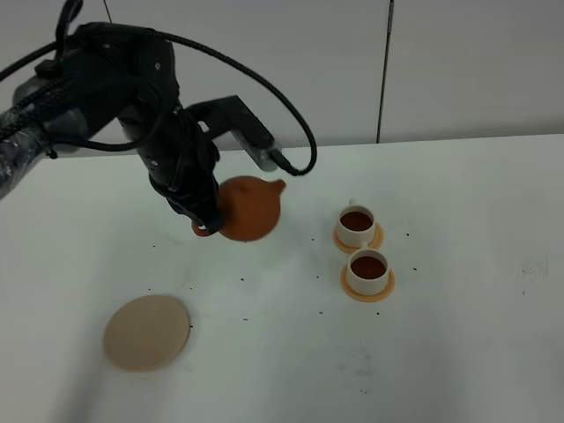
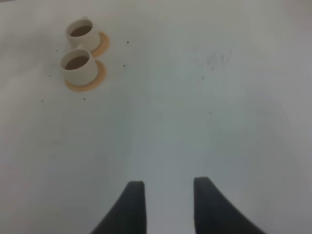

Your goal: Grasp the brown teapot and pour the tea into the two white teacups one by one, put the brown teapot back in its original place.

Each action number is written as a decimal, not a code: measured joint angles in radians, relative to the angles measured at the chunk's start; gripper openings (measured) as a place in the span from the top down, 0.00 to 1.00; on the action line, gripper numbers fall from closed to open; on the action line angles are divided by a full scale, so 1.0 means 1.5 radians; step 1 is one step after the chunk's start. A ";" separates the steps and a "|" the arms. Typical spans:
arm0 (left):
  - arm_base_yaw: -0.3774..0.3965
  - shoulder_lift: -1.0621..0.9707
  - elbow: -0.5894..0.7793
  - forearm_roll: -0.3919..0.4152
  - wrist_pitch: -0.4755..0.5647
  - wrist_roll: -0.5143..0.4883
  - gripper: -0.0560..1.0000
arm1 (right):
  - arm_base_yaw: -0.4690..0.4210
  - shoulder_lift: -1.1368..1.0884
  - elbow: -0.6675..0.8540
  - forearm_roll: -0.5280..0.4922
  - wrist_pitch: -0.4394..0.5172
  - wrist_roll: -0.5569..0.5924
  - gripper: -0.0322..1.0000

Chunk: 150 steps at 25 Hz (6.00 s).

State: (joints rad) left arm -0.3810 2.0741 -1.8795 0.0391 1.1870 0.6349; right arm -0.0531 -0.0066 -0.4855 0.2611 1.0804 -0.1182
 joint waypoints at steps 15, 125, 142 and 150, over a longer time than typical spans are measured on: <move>0.014 -0.049 0.079 0.046 0.000 -0.162 0.79 | 0.000 0.000 0.000 0.000 0.000 0.000 0.74; 0.225 -0.926 0.910 0.057 -0.096 -0.500 0.51 | 0.000 0.000 0.000 0.000 0.000 0.000 0.74; 0.306 -1.187 0.911 0.063 -0.096 -0.483 0.52 | 0.000 0.000 0.000 0.000 0.000 0.000 0.74; 0.306 -1.322 0.916 0.047 -0.096 -0.462 0.52 | 0.000 0.000 0.000 0.000 0.000 0.000 0.74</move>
State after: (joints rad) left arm 0.0779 0.0912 -0.5053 0.1092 1.0434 -0.0584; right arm -0.0531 -0.0066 -0.4855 0.2611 1.0804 -0.1188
